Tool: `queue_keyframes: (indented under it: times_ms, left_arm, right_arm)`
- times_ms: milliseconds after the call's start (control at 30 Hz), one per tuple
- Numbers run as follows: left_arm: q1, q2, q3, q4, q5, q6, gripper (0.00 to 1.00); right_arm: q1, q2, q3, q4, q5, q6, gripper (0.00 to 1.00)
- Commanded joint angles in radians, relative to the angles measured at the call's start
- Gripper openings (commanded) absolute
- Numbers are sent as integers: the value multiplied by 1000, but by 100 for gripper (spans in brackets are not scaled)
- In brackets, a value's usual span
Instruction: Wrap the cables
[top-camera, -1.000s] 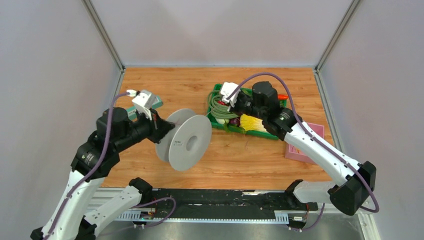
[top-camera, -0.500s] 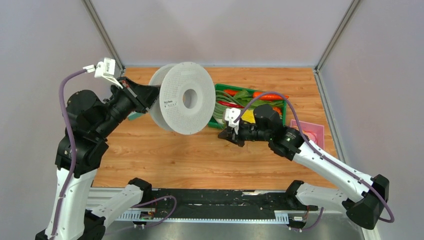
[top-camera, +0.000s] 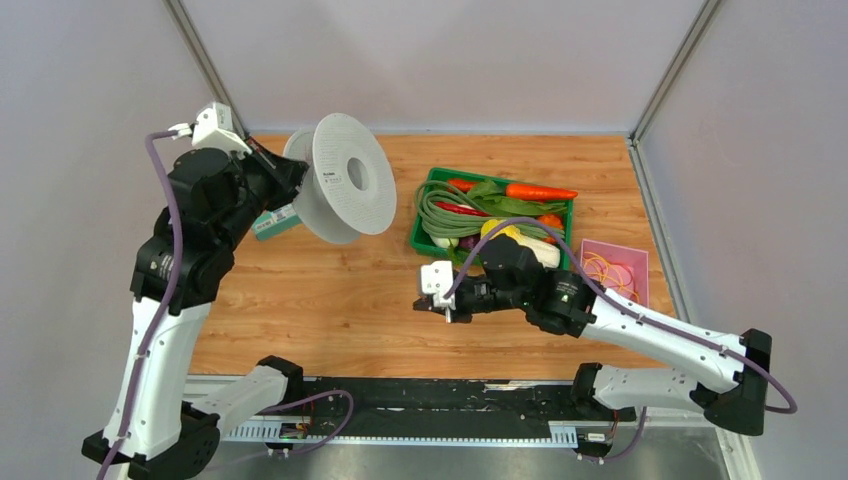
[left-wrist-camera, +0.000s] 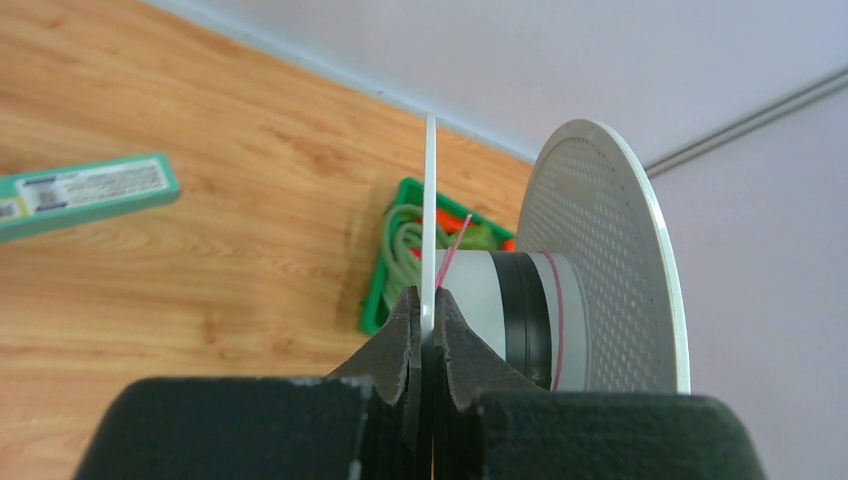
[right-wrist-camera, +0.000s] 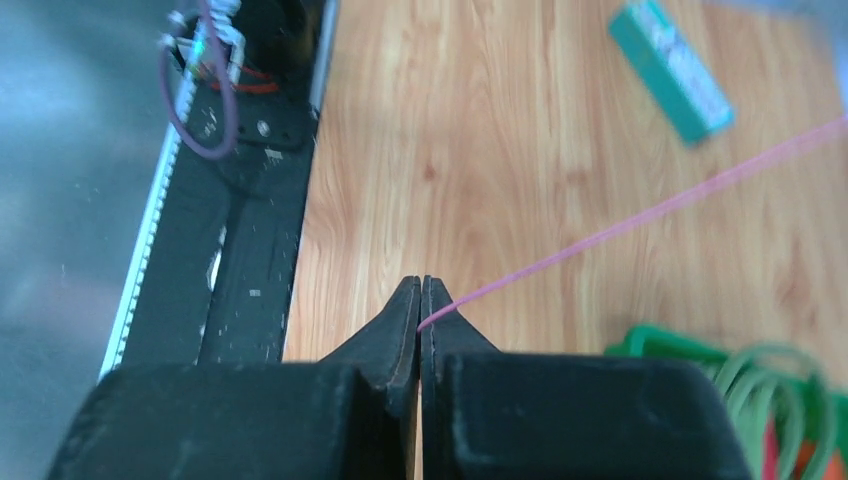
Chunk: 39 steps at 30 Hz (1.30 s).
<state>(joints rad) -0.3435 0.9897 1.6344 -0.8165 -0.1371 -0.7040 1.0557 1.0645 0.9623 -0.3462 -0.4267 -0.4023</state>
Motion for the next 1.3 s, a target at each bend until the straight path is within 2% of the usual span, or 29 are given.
queue_keyframes:
  times_ms: [0,167,433,500,633,733,900,1000,1100,1200,1267]
  left_arm:
    - [3,20,-28,24,-143,-18,0]
    - [-49,47,-105,8,-183,44,0]
    - [-198,-54,-375,56,-151,348,0]
    - [-232,-77,-413,50,-164,386,0]
    - [-236,-103,-450,36,-53,359,0]
    - [-264,-105,-459,22,-29,359,0]
    - [-340,-158,-508,31,69,509,0]
    - [-347,-203,-531,19,167,593,0]
    - [-345,-261,-519,11,244,630,0]
    - [-338,-328,-492,60,370,641,0]
    - [-321,-339,-450,89,407,617,0]
  right_arm:
    - [150,43,195,-108,58,-242,0]
    - [246,126,346,-180,114,-441,0]
    - [204,186,411,45,481,-658,0]
    - [185,199,427,93,535,-667,0]
    - [165,216,446,190,582,-630,0]
    - [156,227,437,266,600,-638,0]
    - [69,258,438,370,638,-636,0]
    - [-35,270,443,380,619,-601,0]
    - [-170,258,441,278,510,-506,0]
    - [-334,204,389,140,234,-428,0]
    - [-393,152,307,73,62,-411,0]
